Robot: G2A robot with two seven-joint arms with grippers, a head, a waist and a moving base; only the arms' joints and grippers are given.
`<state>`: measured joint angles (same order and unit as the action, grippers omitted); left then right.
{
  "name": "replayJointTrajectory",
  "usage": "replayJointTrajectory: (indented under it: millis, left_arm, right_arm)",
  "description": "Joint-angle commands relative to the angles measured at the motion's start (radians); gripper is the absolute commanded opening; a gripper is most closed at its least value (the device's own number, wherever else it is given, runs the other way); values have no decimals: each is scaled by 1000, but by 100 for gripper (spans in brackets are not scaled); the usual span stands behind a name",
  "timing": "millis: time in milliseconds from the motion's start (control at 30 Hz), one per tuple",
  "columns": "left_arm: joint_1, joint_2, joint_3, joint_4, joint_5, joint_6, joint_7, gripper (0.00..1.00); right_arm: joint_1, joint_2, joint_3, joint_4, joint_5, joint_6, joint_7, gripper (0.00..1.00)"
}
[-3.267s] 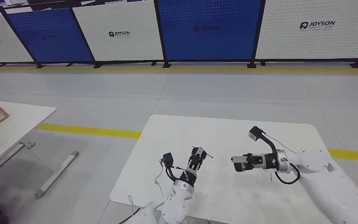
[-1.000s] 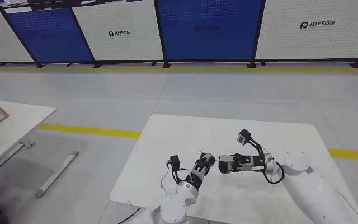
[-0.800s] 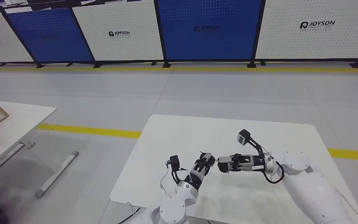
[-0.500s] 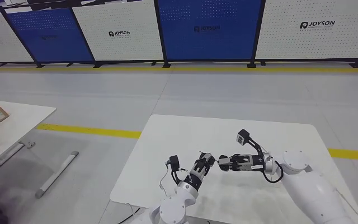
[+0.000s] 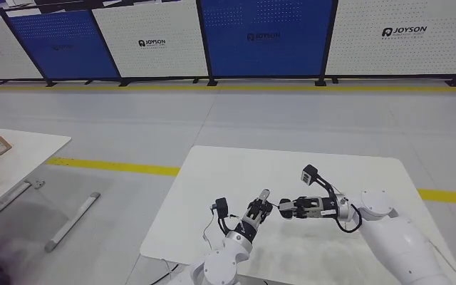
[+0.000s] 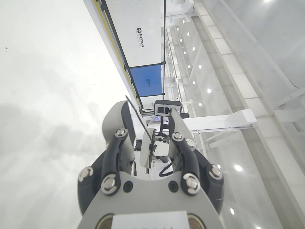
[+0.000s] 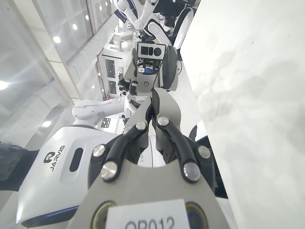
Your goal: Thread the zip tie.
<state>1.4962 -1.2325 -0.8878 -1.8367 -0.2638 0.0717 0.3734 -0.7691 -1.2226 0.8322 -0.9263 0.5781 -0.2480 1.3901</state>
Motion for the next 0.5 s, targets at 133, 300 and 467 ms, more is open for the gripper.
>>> replayJointTrajectory:
  millis: [133, 300, 467]
  left_arm:
    - [0, 0, 0, 0, 0, 0, 0, 100]
    - [0, 0, 0, 0, 0, 0, 0, 100]
    - [2, 6, -27, 19, 9, -21, -89, 100]
  right_arm:
    - [0, 0, 0, 0, 0, 0, 0, 0]
    - [0, 0, 0, 0, 0, 0, 0, 0]
    - [-14, 6, 7, -32, -13, 18, 0, 0]
